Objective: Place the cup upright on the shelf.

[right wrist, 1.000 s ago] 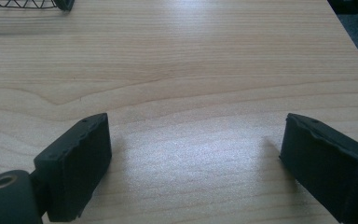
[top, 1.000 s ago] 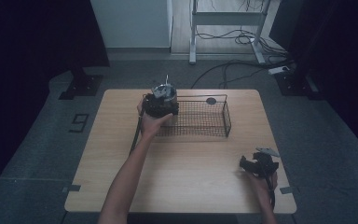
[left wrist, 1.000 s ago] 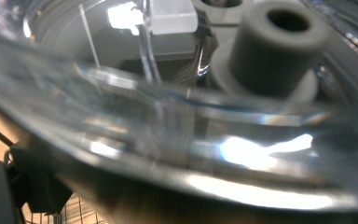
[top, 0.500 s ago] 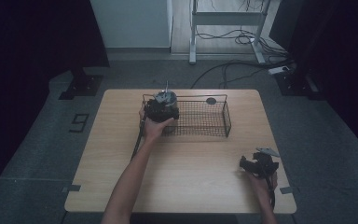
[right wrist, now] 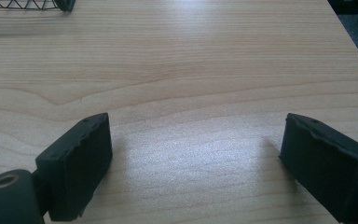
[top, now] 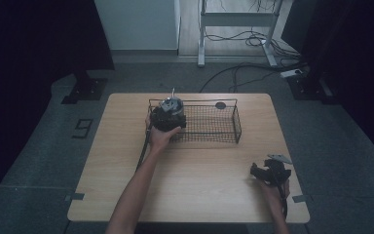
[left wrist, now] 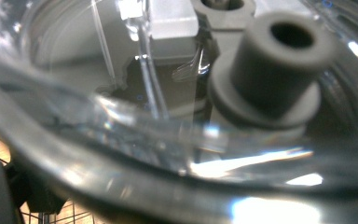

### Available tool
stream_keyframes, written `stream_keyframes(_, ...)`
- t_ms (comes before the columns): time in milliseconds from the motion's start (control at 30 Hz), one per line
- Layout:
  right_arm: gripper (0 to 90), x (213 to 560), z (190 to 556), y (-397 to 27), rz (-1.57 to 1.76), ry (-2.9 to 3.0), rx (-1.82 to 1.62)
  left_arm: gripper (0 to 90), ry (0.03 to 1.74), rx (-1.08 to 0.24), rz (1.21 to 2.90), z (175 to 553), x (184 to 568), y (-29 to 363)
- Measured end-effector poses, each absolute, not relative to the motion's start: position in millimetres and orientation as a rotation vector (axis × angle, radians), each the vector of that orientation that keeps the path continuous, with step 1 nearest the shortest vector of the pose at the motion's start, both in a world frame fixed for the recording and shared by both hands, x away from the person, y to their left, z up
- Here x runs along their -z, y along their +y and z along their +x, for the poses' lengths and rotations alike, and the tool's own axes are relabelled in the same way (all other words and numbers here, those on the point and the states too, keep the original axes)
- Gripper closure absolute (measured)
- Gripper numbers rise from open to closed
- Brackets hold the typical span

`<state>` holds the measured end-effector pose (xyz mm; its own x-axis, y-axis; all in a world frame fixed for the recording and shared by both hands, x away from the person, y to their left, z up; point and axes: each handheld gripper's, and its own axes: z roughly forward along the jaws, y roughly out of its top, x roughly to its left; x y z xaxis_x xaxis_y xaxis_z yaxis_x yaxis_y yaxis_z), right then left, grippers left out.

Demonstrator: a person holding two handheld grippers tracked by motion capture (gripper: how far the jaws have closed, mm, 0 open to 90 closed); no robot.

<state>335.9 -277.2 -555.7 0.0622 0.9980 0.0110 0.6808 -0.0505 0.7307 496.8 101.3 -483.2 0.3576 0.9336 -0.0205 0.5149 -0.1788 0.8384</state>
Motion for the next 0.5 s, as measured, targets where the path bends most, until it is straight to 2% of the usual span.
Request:
stream_keyframes(300,8.7,555.7,336.0,-277.1,1.791,1.673,-0.74,0.0,1.253,-0.692,1.86,493.6,486.0,101.8)
stream_keyframes(500,8.7,555.6,336.0,-277.2,1.791,1.674,-0.74,0.0,1.229,-0.713,1.826,487.4,474.5,105.3)
